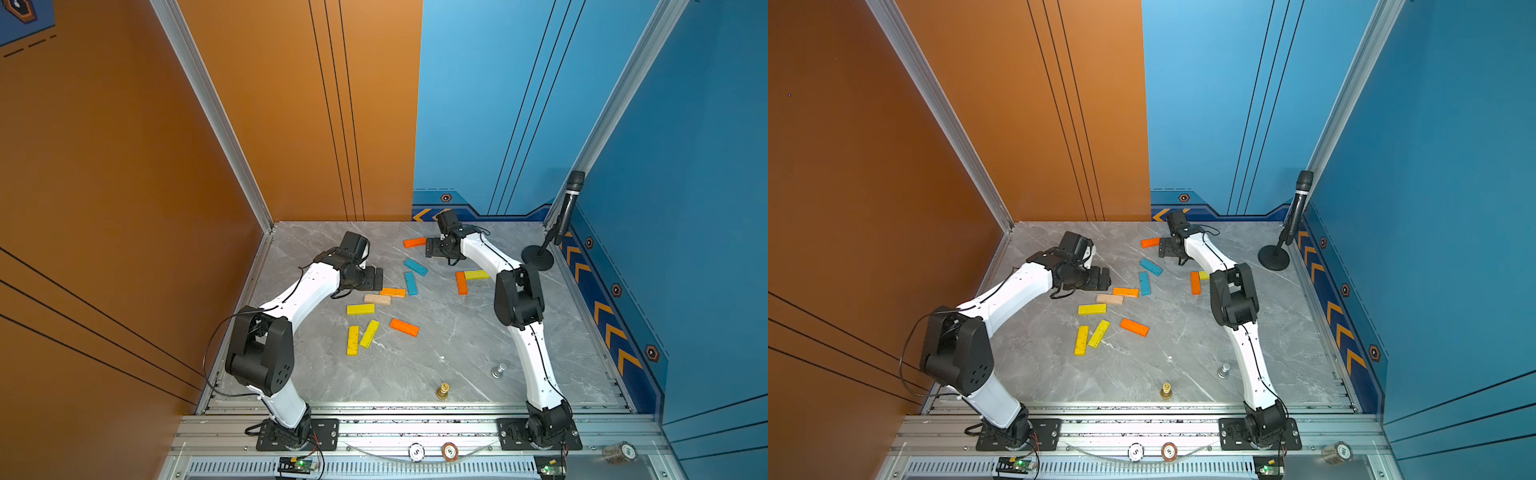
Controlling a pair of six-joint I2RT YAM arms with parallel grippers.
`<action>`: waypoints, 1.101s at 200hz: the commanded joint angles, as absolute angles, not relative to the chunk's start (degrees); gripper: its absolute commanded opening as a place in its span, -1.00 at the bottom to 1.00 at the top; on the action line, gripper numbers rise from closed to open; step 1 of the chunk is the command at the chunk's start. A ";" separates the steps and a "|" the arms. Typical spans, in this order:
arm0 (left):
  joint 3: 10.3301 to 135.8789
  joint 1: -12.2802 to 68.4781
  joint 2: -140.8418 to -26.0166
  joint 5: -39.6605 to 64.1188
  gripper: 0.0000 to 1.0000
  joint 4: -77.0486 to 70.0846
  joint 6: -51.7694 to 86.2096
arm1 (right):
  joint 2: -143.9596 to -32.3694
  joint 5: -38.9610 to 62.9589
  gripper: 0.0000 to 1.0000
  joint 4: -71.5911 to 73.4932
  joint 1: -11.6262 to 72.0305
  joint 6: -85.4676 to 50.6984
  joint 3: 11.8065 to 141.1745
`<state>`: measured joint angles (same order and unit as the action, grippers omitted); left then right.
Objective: Assemble the number 6 with building blocks
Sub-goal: Move the building block to the center of the board.
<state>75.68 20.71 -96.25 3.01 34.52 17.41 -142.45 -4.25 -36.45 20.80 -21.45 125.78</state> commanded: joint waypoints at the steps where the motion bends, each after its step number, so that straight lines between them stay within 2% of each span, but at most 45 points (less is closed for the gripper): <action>1: 77.09 21.19 -97.03 1.93 0.95 35.89 16.53 | -145.95 -7.13 0.99 -36.17 21.99 -24.14 131.67; 37: 77.08 21.11 -96.86 1.85 0.95 35.94 16.44 | -151.34 -12.38 0.99 -39.24 23.02 -23.81 139.31; 105: 77.35 20.89 -97.60 2.46 0.95 35.91 16.65 | -153.11 -16.92 0.99 -42.89 23.70 -22.31 139.67; 151: 77.52 20.92 -97.65 2.84 0.95 35.93 16.79 | -153.18 -14.04 0.98 -45.14 23.38 -22.08 139.22; 220: 77.50 20.92 -96.90 2.84 0.95 35.93 16.79 | -150.01 -7.35 0.77 -46.45 23.57 -17.60 134.83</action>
